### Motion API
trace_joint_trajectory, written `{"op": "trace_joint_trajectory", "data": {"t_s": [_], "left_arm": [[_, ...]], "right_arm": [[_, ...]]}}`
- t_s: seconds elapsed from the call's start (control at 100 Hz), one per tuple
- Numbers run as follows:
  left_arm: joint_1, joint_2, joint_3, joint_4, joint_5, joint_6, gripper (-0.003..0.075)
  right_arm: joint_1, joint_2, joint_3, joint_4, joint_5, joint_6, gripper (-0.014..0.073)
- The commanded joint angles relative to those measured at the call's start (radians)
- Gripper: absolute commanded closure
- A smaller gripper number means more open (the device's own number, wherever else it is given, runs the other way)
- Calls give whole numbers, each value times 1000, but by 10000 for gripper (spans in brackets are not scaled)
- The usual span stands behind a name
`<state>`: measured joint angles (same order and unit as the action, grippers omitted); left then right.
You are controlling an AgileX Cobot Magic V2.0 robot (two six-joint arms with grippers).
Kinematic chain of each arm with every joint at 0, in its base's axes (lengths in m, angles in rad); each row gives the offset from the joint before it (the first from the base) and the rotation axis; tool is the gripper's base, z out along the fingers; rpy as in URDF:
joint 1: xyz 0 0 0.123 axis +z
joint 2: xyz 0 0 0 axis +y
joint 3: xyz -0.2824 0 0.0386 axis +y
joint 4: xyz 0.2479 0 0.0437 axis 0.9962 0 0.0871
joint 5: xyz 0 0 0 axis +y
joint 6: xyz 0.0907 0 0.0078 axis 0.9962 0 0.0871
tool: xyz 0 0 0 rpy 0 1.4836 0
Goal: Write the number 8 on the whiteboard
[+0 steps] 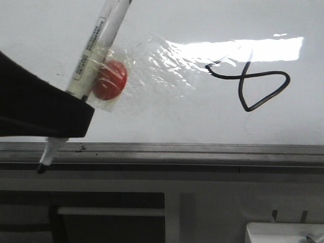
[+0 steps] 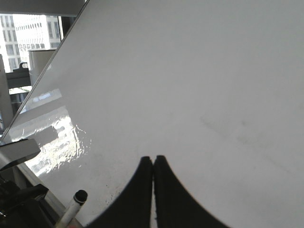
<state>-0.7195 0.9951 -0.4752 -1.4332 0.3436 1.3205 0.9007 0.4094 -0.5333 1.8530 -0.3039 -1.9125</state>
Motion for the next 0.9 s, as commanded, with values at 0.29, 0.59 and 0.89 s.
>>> {"op": "trace_joint_trajectory", "data": {"t_s": [0.29,0.59,0.89], "left_arm": [[-107,102,-125,-77,-417,-1,741],[-161,221,-201,-101,-623,-3,741],[-161,323,-252,-103,-691,-5,741]], "right_arm": [[-3,-2,-26,7,19,2,657],[-3,-2,-26,7,19,2,657],[-3,-2,-26,7,24,2,657]]}}
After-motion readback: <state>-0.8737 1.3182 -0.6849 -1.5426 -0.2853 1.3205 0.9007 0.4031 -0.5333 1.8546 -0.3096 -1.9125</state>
